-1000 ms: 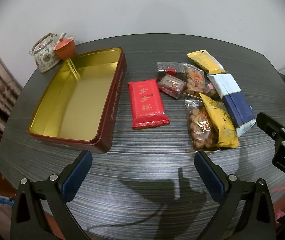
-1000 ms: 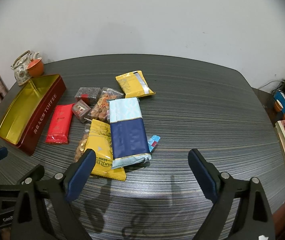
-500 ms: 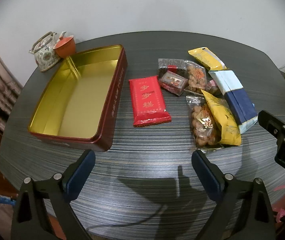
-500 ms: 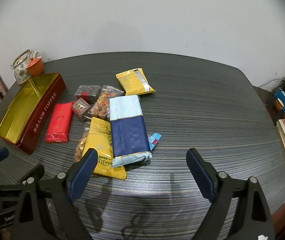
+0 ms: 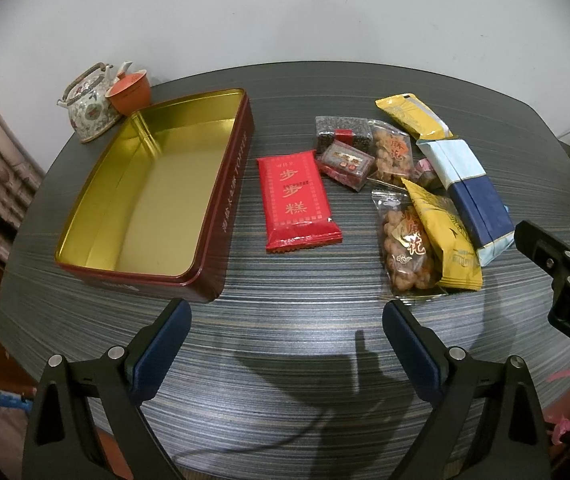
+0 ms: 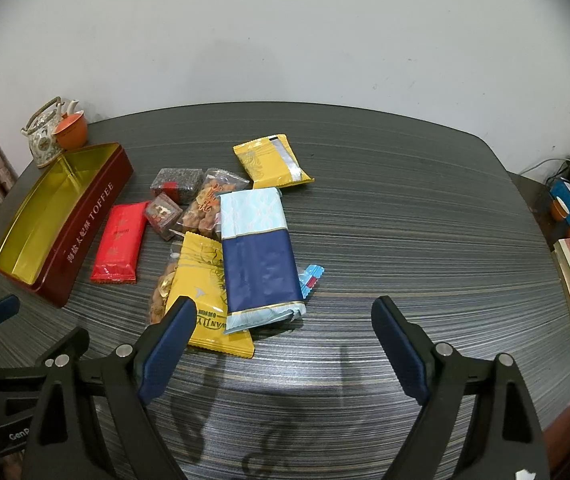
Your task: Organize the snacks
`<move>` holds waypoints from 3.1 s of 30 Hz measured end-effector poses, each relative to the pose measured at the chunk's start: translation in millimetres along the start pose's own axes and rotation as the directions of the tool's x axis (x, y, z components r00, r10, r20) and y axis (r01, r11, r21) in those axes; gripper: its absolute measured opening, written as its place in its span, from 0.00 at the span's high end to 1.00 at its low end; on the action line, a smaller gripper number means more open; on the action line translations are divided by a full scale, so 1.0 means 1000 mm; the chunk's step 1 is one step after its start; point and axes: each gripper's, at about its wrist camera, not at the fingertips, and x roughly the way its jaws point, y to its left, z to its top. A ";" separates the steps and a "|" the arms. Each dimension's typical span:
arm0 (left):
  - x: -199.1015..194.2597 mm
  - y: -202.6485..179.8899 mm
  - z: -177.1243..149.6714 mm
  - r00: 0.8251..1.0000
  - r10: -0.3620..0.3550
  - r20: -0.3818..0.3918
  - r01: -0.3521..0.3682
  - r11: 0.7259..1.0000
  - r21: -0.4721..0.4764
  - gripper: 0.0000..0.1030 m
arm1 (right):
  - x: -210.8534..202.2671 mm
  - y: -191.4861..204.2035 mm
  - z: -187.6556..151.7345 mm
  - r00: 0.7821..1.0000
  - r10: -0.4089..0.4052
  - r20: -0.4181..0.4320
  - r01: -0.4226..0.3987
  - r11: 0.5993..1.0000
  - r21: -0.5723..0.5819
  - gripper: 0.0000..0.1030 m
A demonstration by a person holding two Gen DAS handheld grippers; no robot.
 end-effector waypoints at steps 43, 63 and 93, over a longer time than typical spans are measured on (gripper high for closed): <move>0.015 0.024 0.013 1.000 -0.016 0.007 0.016 0.999 -0.049 0.15 | 0.022 -0.007 0.015 0.995 0.100 -0.012 -0.101 0.993 -0.066 0.38; 0.029 0.017 0.040 0.999 -0.032 -0.008 0.032 0.999 -0.040 0.15 | 0.091 0.007 0.033 0.987 0.128 -0.099 -0.137 0.987 -0.087 0.52; 0.105 0.002 0.088 0.971 -0.117 -0.208 0.088 0.986 -0.141 0.25 | 0.118 -0.159 0.023 0.994 -0.112 0.013 0.110 0.985 0.137 0.54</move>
